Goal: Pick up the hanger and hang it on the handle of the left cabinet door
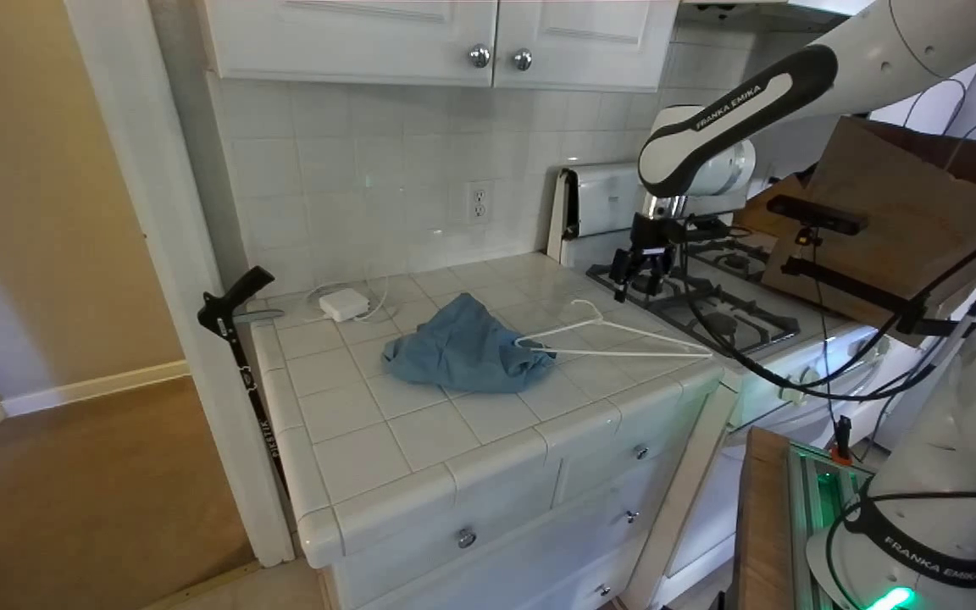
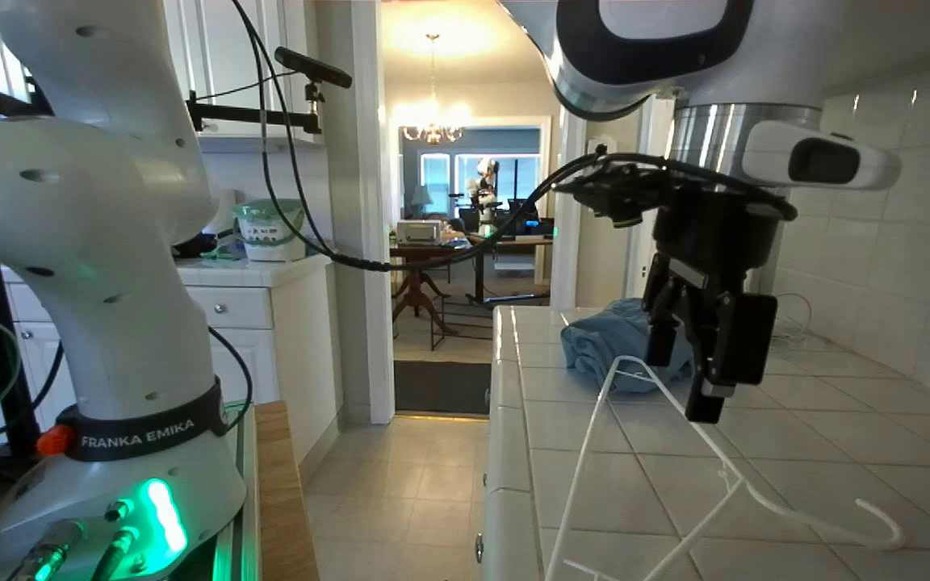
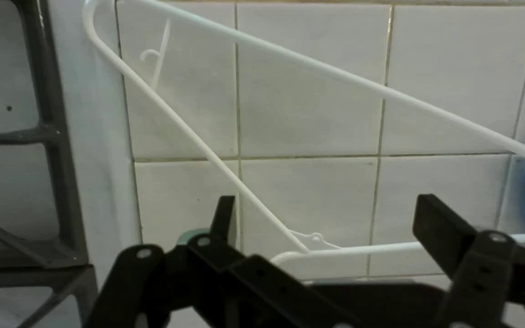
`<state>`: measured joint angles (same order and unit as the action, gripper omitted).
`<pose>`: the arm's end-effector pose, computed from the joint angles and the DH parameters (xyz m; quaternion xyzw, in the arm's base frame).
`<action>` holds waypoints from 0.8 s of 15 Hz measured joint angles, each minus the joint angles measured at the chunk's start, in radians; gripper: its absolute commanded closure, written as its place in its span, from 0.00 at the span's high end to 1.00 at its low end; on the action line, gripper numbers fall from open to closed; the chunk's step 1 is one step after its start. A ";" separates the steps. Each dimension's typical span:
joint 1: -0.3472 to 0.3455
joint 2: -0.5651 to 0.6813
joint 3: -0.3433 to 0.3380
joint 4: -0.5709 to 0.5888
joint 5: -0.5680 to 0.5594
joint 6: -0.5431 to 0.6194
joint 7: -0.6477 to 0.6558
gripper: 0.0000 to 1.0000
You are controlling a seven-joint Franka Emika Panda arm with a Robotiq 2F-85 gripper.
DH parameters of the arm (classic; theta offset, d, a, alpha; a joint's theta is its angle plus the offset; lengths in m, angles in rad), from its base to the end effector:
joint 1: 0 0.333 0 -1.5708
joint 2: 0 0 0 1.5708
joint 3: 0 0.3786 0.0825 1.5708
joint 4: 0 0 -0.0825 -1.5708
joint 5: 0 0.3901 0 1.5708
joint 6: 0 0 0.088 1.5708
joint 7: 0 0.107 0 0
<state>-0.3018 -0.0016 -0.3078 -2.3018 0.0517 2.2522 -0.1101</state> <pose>0.4194 -0.2911 0.4022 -0.9642 0.2632 0.0155 0.0271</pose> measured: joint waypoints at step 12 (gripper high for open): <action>-0.029 0.121 -0.007 -0.043 0.125 0.239 -0.633 1.00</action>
<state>-0.3313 0.1193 -0.3151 -2.3444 0.1771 2.4915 -0.7428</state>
